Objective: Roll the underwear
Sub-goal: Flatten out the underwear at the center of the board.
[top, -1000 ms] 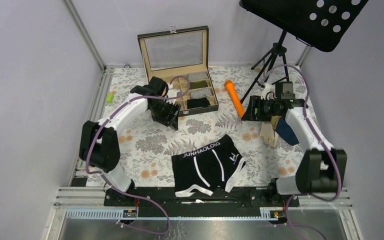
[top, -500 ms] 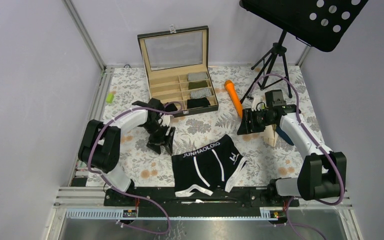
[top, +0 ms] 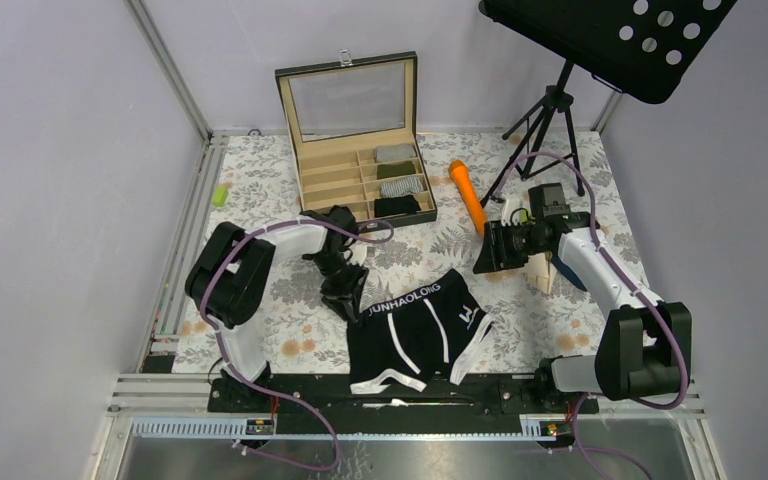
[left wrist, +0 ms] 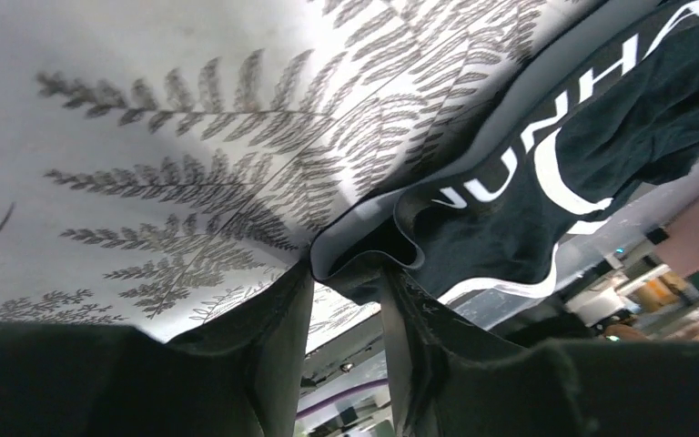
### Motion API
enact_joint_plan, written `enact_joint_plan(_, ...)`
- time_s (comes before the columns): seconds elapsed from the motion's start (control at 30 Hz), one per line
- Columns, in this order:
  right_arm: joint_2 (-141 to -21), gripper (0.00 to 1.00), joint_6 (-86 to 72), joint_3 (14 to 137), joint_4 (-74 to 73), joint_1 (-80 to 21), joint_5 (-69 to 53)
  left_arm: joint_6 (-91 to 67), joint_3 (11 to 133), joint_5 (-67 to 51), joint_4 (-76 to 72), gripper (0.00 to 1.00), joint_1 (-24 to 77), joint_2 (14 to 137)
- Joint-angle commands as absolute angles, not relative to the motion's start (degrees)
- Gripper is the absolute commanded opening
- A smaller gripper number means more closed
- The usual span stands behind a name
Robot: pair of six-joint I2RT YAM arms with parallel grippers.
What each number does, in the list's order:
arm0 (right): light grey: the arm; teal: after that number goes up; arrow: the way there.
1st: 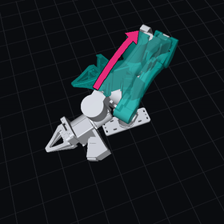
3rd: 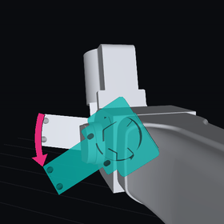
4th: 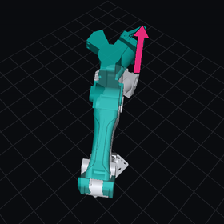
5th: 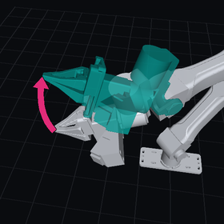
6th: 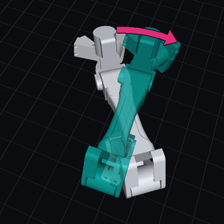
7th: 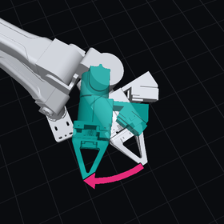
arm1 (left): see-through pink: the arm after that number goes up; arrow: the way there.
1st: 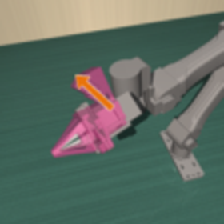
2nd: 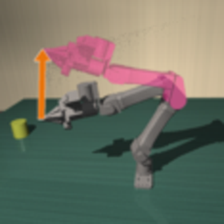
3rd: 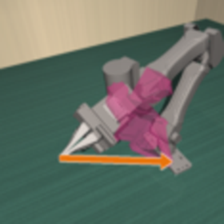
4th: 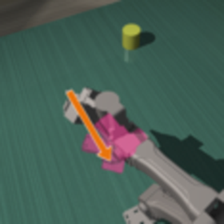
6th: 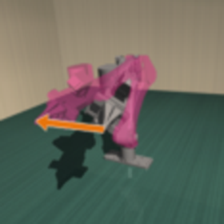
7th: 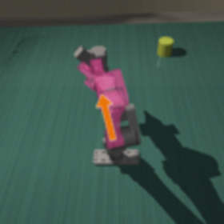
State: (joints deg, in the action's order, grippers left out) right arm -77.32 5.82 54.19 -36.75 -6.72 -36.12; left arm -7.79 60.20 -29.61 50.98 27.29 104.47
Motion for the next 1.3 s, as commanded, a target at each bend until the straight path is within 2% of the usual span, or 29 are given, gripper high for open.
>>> enact_joint_plan(0.0,-75.7,0.49,8.6,52.6,-36.3,-9.5,-34.8,-10.0,63.4,-21.1,49.5,0.36,29.6,104.8)
enact_joint_plan(0.1,-77.6,0.50,11.0,53.2,-36.1,-11.9,-33.1,-9.8,63.9,-16.7,51.1,0.36,29.5,104.9)
enact_joint_plan(0.33,-87.7,0.50,12.3,57.1,-35.1,-12.2,-30.2,-9.2,64.9,-15.1,50.3,0.33,28.2,105.4)
enact_joint_plan(0.5,-92.7,0.50,11.4,59.1,-33.6,-12.2,-32.6,-7.6,67.9,-15.5,49.8,0.32,27.9,106.2)
enact_joint_plan(0.57,-94.6,0.50,10.6,60.0,-32.7,-12.4,-34.2,-7.0,68.8,-16.0,50.3,0.35,27.9,105.9)
enact_joint_plan(0.6,-95.5,0.52,10.3,60.6,-32.4,-12.8,-34.2,-6.7,69.0,-16.0,50.8,0.40,27.9,105.8)
enact_joint_plan(0.67,-97.5,0.55,10.4,62.1,-32.3,-13.8,-33.2,-6.0,69.8,-14.1,52.4,0.55,27.9,105.8)
enact_joint_plan(0.7,-98.7,0.56,10.6,63.0,-32.4,-14.3,-32.8,-5.3,70.2,-13.2,53.1,0.58,27.8,105.8)
enact_joint_plan(0.8,-101.9,0.56,11.0,65.2,-32.5,-15.5,-31.2,-3.1,70.8,-17.7,55.0,0.58,27.3,106.0)
enact_joint_plan(0.93,-105.5,0.53,11.8,67.3,-33.2,-17.2,-29.2,-3.6,68.9,-24.4,54.8,0.53,27.6,107.4)
enact_joint_plan(1.17,-107.5,0.42,11.5,66.9,-33.2,-17.7,-25.4,-2.7,67.0,-23.2,53.4,0.45,28.6,110.2)
enact_joint_plan(1.27,-107.5,0.30,11.8,66.4,-33.1,-17.7,-25.6,-2.2,66.6,-21.8,53.9,0.45,28.3,110.2)
